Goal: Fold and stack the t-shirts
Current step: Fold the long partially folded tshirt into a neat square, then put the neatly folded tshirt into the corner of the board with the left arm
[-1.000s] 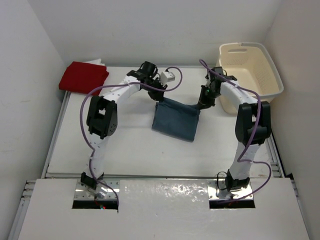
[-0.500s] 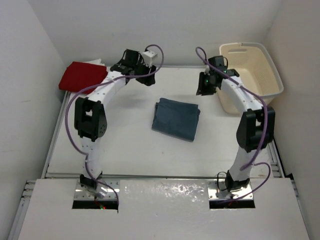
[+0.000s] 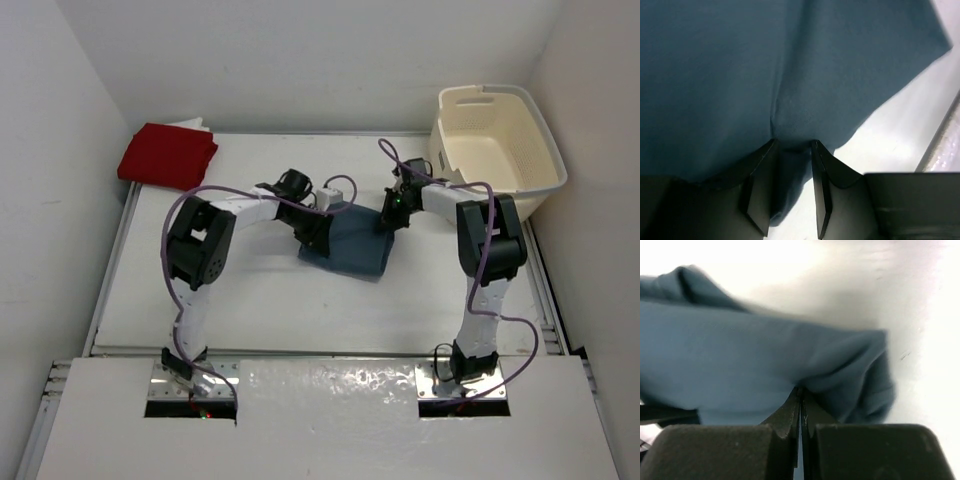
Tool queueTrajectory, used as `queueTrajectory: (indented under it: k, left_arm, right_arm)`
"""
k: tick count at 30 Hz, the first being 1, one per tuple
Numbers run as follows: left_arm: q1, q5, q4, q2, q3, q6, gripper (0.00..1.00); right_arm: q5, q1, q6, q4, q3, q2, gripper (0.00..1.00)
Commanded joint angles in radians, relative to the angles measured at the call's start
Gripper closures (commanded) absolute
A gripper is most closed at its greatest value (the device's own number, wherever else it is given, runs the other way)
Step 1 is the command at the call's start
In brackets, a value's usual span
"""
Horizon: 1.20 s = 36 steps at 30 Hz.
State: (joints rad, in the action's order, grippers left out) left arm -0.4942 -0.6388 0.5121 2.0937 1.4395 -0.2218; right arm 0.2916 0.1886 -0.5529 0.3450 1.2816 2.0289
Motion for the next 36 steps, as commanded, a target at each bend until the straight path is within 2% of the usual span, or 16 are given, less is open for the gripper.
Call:
queueTrajectory:
  k: [1,5,7,10,11,14,17,18,20,21,23,25,29,33,36]
  left_arm:
    - [0.062,0.126,-0.043,-0.04,-0.078,-0.025,0.68]
    - [0.06,0.105,-0.047,-0.047,-0.114,-0.022,0.67]
    - [0.059,0.053,-0.032,-0.064,-0.108,-0.043,0.6]
    - [0.048,-0.062,0.031,-0.125,-0.044,-0.1,0.49]
    - [0.048,-0.115,0.051,-0.167,0.01,-0.123,0.39]
    - [0.066,-0.142,0.051,-0.221,0.163,-0.098,0.35]
    - [0.159,0.0,0.031,-0.173,0.289,0.048,0.32]
    - [0.178,0.029,0.043,-0.146,0.303,0.064,0.32]
    - [0.204,0.095,0.071,-0.08,0.315,0.076,0.35]
    - [0.204,0.115,0.065,-0.058,0.294,0.07,0.34]
    - [0.201,0.145,0.074,-0.032,0.283,0.067,0.32]
    - [0.2,0.162,0.092,0.012,0.285,0.065,0.29]
    - [0.2,0.159,0.115,0.084,0.292,0.07,0.26]
    - [0.2,0.036,0.049,0.097,0.239,0.125,0.19]
    - [0.197,0.01,0.002,0.085,0.213,0.156,0.18]
  right_arm:
    - [-0.055,-0.034,0.004,-0.068,0.021,0.025,1.0]
    - [-0.083,-0.041,0.051,-0.025,0.082,0.071,1.0]
    - [-0.092,-0.041,0.068,-0.011,0.117,0.076,1.0]
    - [-0.098,-0.04,0.111,0.031,0.194,0.088,1.0]
    - [-0.089,-0.04,0.143,0.063,0.25,0.093,1.0]
    - [-0.097,-0.031,0.197,0.151,0.362,0.083,1.0]
    - [-0.166,-0.025,0.205,0.212,0.389,0.018,0.84]
    - [-0.187,-0.025,0.199,0.222,0.381,0.004,0.64]
    - [-0.186,-0.023,0.18,0.259,0.346,-0.021,0.51]
    - [-0.184,-0.021,0.162,0.268,0.325,-0.05,0.4]
    - [-0.183,-0.018,0.143,0.264,0.234,-0.082,0.32]
    - [-0.166,-0.014,0.117,0.223,0.138,-0.128,0.28]
    - [-0.112,-0.008,0.065,0.141,0.003,-0.162,0.28]
    - [-0.078,0.002,0.044,0.078,-0.097,-0.183,0.29]
    - [-0.075,0.002,0.024,0.045,-0.14,-0.179,0.29]
